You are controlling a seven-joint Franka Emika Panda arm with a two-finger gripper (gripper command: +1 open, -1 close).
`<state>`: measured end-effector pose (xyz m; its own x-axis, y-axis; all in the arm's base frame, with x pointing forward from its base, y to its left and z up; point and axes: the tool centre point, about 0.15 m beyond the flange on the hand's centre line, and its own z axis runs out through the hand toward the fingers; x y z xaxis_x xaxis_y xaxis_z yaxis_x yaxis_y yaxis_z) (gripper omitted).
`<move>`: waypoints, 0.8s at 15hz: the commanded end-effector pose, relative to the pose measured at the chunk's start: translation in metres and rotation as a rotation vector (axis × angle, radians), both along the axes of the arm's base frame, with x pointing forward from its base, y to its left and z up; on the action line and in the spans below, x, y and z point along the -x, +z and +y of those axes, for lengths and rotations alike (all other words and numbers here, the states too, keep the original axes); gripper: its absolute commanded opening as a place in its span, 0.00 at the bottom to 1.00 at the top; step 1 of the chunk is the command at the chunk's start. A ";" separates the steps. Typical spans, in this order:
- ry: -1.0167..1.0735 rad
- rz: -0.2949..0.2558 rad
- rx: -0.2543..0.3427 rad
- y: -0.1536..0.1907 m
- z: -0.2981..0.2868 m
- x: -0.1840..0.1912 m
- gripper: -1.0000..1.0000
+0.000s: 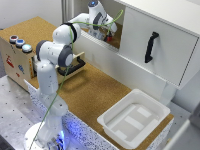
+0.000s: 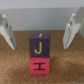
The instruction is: Put the purple block inside the left cabinet
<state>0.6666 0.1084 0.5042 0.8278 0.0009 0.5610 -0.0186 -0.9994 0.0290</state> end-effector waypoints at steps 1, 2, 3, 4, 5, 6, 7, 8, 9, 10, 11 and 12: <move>-0.016 0.064 0.018 -0.009 0.004 -0.017 0.00; -0.012 0.054 0.021 -0.008 0.006 -0.018 0.00; -0.017 0.039 0.034 -0.007 0.006 -0.018 0.00; -0.024 0.021 0.039 -0.005 0.005 -0.018 0.00; -0.027 0.006 0.048 -0.003 0.004 -0.016 0.00; -0.024 -0.019 0.074 0.001 0.005 -0.013 0.00; -0.028 -0.065 -0.027 0.004 0.003 -0.005 0.00; -0.025 -0.066 0.003 0.003 0.001 0.001 0.00; -0.013 -0.082 0.061 0.006 0.002 0.010 0.00; -0.005 -0.098 0.059 0.009 0.002 0.018 0.00; 0.003 -0.113 0.055 0.014 0.003 0.030 0.00; 0.016 -0.128 0.052 0.019 0.005 0.044 0.00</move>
<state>0.6723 0.1119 0.5080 0.8176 0.0012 0.5758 -0.0131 -0.9997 0.0206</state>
